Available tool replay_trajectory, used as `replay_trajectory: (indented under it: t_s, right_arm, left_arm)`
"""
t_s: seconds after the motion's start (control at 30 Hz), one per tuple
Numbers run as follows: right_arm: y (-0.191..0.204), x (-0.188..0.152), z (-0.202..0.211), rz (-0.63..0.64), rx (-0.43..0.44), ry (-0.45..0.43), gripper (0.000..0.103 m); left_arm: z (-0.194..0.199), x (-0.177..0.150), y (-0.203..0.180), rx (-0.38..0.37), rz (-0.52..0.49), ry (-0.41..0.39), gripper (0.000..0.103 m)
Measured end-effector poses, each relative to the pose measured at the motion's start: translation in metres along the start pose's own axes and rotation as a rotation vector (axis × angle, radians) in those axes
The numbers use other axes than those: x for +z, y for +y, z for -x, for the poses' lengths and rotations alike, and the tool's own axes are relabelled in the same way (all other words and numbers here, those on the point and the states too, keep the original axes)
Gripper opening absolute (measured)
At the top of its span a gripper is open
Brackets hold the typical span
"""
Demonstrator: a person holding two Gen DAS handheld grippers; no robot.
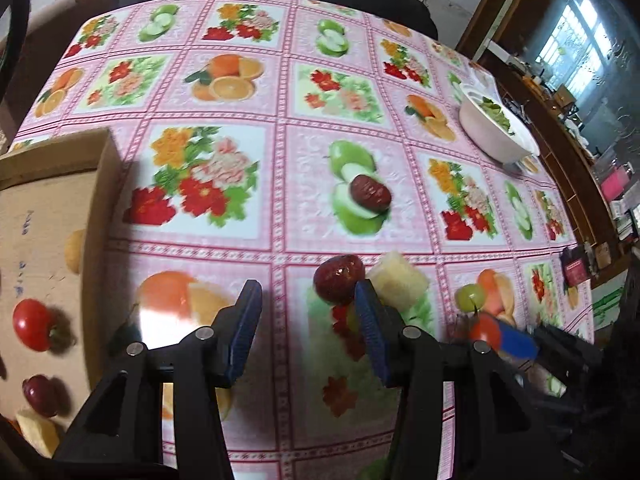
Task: Organize fruits
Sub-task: 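Grasp the red tomato with the right tool while the left tool grasps a dark red date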
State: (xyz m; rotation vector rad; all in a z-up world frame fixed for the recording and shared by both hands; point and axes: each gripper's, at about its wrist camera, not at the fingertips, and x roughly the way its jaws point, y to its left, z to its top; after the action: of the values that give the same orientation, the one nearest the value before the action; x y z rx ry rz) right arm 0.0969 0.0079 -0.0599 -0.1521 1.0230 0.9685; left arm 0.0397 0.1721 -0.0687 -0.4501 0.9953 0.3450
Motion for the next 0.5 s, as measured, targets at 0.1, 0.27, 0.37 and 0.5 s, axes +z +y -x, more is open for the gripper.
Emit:
replay_trajectory:
  t_s: [0.1, 0.27, 0.37, 0.5]
  right_arm:
    - [-0.004, -0.007, 0.01, -0.021, 0.009, -0.007, 0.033]
    - [-0.01, -0.014, 0.02, -0.052, 0.02, -0.004, 0.033]
    - [-0.013, -0.015, 0.025, -0.063, 0.019, -0.015, 0.033]
    - [-0.015, -0.014, 0.028, -0.067, 0.015, -0.025, 0.033]
  left_arm:
    - [-0.004, 0.004, -0.008, -0.009, -0.019, -0.001, 0.046]
    - [-0.013, 0.005, -0.016, -0.024, -0.04, 0.014, 0.046]
    - [-0.015, 0.007, -0.016, -0.03, -0.044, 0.012, 0.046]
    - [-0.02, 0.011, -0.022, -0.03, -0.058, 0.014, 0.046]
